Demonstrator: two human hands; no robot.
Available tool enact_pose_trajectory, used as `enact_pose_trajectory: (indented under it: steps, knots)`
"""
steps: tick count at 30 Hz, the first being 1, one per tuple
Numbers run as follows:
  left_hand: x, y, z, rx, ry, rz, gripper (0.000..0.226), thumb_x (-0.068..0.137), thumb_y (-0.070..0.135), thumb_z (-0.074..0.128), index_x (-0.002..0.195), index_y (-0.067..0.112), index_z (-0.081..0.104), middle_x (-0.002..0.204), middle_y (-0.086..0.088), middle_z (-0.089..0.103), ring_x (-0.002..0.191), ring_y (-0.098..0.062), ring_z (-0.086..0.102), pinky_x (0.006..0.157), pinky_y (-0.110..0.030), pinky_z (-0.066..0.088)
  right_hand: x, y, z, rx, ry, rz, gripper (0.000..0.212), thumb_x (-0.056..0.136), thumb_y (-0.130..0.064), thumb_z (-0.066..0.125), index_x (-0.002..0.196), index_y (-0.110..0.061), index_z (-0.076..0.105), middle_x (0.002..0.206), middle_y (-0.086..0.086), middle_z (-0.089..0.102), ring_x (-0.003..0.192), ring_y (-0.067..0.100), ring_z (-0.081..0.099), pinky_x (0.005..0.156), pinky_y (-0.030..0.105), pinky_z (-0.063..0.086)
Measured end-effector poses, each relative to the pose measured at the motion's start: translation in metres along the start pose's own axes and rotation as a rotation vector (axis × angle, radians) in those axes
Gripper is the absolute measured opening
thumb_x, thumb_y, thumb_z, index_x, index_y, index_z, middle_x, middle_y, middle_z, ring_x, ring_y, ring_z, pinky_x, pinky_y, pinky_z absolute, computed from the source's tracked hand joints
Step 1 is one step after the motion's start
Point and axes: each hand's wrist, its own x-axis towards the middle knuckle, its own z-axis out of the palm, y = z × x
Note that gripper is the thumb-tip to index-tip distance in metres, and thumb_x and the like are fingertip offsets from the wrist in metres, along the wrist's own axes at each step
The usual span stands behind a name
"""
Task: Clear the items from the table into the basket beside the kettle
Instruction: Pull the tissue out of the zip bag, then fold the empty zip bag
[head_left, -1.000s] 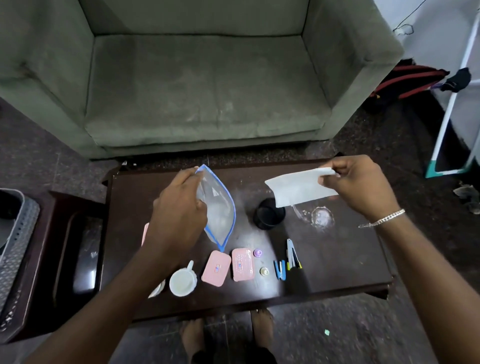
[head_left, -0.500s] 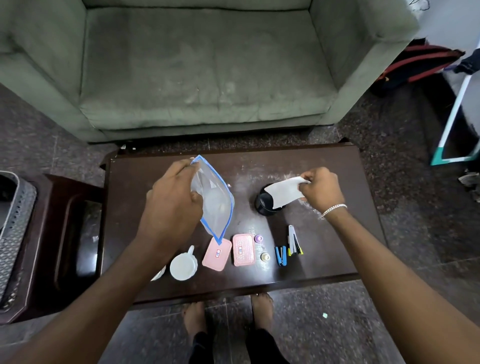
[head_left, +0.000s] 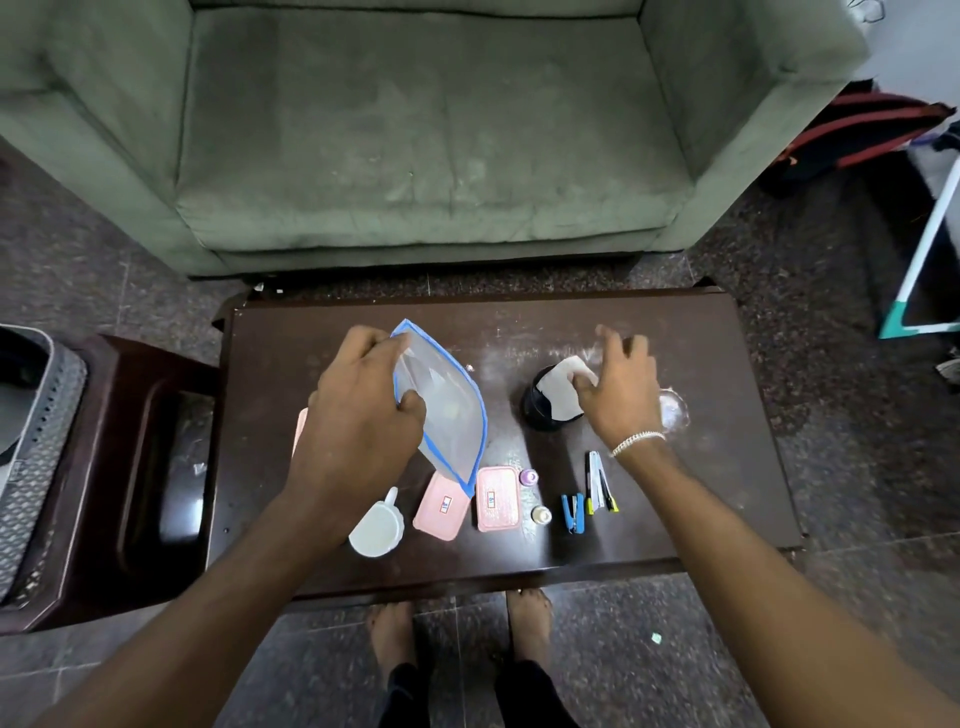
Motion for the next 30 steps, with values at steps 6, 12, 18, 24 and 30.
enact_pose_trajectory:
  steps: [6, 12, 18, 24, 30]
  knots:
    - [-0.003, -0.001, -0.006, -0.113, 0.093, -0.071, 0.048, 0.086, 0.006, 0.067, 0.134, 0.010, 0.064, 0.114, 0.007, 0.053, 0.084, -0.023, 0.064, 0.081, -0.027, 0.050, -0.102, -0.076, -0.061, 0.452, 0.035, -0.582, 0.055, 0.081, -0.071, 0.068, 0.124, -0.037, 0.065, 0.141, 0.002, 0.046, 0.131, 0.020, 0.048, 0.106, 0.031, 0.042]
    - [-0.006, 0.002, -0.032, -0.233, 0.212, -0.114, 0.043, 0.084, 0.010, 0.071, 0.127, 0.017, 0.067, 0.113, 0.010, 0.056, 0.082, -0.017, 0.068, 0.079, -0.012, 0.047, -0.119, -0.122, -0.069, -0.130, -0.171, -0.543, 0.036, 0.095, -0.049, 0.057, 0.114, -0.020, 0.064, 0.137, 0.007, 0.048, 0.116, 0.032, 0.053, 0.094, 0.043, 0.047]
    - [-0.005, -0.016, -0.084, -0.650, 0.339, -0.009, 0.060, 0.074, 0.073, 0.073, 0.123, 0.046, 0.050, 0.122, 0.005, 0.063, 0.096, -0.014, 0.071, 0.090, -0.045, 0.060, -0.088, -0.141, -0.142, 0.448, -0.138, -0.675, 0.017, 0.081, -0.010, 0.076, 0.073, -0.016, 0.061, 0.072, -0.006, 0.057, 0.066, 0.009, 0.056, 0.064, 0.030, 0.046]
    - [0.003, -0.023, -0.106, -0.927, -0.100, 0.192, 0.090, 0.075, 0.045, 0.090, 0.143, 0.051, 0.031, 0.130, -0.009, 0.071, 0.117, -0.027, 0.071, 0.090, -0.042, 0.059, -0.046, -0.153, -0.218, 0.774, -0.508, -0.678, 0.007, 0.086, 0.011, 0.071, 0.089, 0.006, 0.066, 0.097, 0.018, 0.078, 0.088, 0.024, 0.073, 0.079, 0.037, 0.057]
    - [0.007, 0.009, -0.102, -1.096, 0.108, 0.293, 0.065, 0.077, 0.019, 0.090, 0.126, 0.037, 0.050, 0.119, -0.006, 0.076, 0.105, -0.022, 0.076, 0.082, -0.033, 0.061, -0.032, -0.151, -0.224, 1.242, -0.399, -0.562, 0.064, 0.085, -0.014, 0.077, 0.140, -0.017, 0.045, 0.107, 0.023, 0.074, 0.094, 0.029, 0.072, 0.077, 0.036, 0.057]
